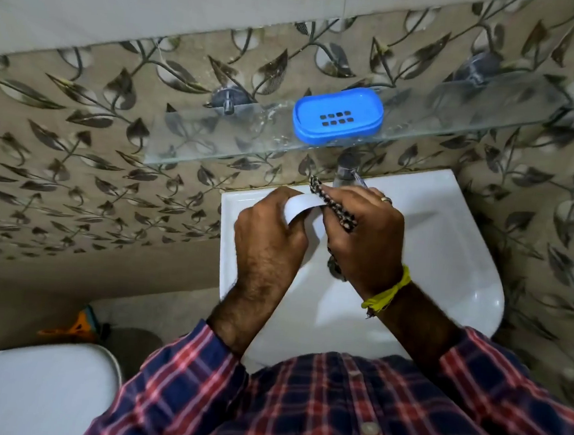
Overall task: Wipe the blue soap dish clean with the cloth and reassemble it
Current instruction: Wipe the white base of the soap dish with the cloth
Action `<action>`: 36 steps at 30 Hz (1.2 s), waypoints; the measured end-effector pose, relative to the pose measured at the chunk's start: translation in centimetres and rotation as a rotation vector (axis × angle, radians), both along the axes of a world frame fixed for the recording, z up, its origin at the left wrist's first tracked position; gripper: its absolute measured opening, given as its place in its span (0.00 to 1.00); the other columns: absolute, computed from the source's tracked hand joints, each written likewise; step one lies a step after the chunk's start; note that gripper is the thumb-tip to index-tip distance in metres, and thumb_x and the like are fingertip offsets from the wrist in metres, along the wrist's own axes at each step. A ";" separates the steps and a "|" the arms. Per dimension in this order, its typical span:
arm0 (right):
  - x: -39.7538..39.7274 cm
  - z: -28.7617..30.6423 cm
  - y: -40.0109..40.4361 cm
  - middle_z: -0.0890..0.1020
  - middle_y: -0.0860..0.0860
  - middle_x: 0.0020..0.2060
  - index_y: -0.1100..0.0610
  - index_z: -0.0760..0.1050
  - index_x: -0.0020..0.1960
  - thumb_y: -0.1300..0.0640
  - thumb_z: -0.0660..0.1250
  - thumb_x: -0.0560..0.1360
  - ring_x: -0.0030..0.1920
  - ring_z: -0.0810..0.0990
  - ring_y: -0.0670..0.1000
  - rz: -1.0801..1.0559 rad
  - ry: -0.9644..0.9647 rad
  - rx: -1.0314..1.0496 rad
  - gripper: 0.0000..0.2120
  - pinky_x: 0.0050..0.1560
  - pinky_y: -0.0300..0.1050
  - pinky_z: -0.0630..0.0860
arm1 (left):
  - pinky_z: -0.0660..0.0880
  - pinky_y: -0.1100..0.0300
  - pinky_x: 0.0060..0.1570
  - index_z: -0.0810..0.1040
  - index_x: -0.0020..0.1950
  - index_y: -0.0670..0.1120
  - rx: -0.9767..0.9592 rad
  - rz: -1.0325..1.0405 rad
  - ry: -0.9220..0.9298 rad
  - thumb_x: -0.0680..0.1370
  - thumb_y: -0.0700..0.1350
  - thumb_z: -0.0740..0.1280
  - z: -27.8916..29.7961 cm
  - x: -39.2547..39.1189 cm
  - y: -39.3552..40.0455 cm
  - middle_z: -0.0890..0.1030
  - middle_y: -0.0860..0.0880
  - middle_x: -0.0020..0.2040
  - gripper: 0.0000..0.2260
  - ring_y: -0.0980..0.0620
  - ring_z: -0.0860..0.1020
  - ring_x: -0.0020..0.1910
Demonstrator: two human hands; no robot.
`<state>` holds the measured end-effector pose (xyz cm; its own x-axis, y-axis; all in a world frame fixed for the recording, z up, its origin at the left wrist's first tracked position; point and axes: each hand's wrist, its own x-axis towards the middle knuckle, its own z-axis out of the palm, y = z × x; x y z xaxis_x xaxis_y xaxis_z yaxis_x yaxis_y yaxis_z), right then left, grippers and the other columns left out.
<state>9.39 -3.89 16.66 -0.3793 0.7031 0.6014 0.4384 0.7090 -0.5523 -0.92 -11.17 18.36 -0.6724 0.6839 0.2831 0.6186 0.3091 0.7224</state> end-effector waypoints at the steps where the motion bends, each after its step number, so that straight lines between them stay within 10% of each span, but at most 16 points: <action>1: 0.1 -0.2 -0.1 0.87 0.53 0.46 0.59 0.84 0.52 0.67 0.72 0.68 0.47 0.84 0.57 -0.010 -0.023 -0.004 0.13 0.53 0.43 0.73 | 0.68 0.65 0.45 0.85 0.52 0.47 -0.044 -0.007 -0.026 0.76 0.46 0.72 -0.2 0.2 0.1 0.87 0.47 0.48 0.07 0.44 0.83 0.48; 16: -0.5 0.1 0.6 0.87 0.49 0.46 0.54 0.84 0.53 0.62 0.71 0.71 0.47 0.83 0.54 -0.011 -0.092 0.057 0.12 0.53 0.41 0.72 | 0.67 0.56 0.41 0.82 0.48 0.45 -0.155 0.004 0.148 0.77 0.47 0.70 -0.8 -0.2 1.0 0.86 0.42 0.46 0.06 0.37 0.81 0.47; 23: 0.5 -1.2 0.1 0.85 0.48 0.53 0.55 0.83 0.56 0.67 0.70 0.71 0.53 0.83 0.52 -0.011 -0.029 0.026 0.17 0.59 0.39 0.70 | 0.67 0.80 0.43 0.86 0.49 0.46 0.144 0.078 -0.026 0.73 0.41 0.74 -1.4 0.4 0.2 0.87 0.50 0.44 0.06 0.51 0.83 0.42; 29: -0.6 -0.5 0.6 0.86 0.49 0.49 0.55 0.84 0.53 0.69 0.70 0.68 0.49 0.83 0.51 -0.102 0.020 -0.062 0.17 0.54 0.43 0.73 | 0.77 0.67 0.46 0.86 0.51 0.44 0.313 0.088 -0.060 0.74 0.42 0.72 -1.6 0.4 0.5 0.86 0.50 0.44 0.08 0.53 0.83 0.42; 36: -0.6 -1.4 0.8 0.85 0.45 0.37 0.57 0.84 0.49 0.59 0.76 0.68 0.35 0.81 0.40 -0.194 0.301 -0.686 0.10 0.43 0.40 0.81 | 0.81 0.56 0.47 0.85 0.50 0.44 0.498 0.170 -0.163 0.76 0.44 0.73 -3.1 0.5 0.9 0.85 0.51 0.43 0.05 0.55 0.82 0.43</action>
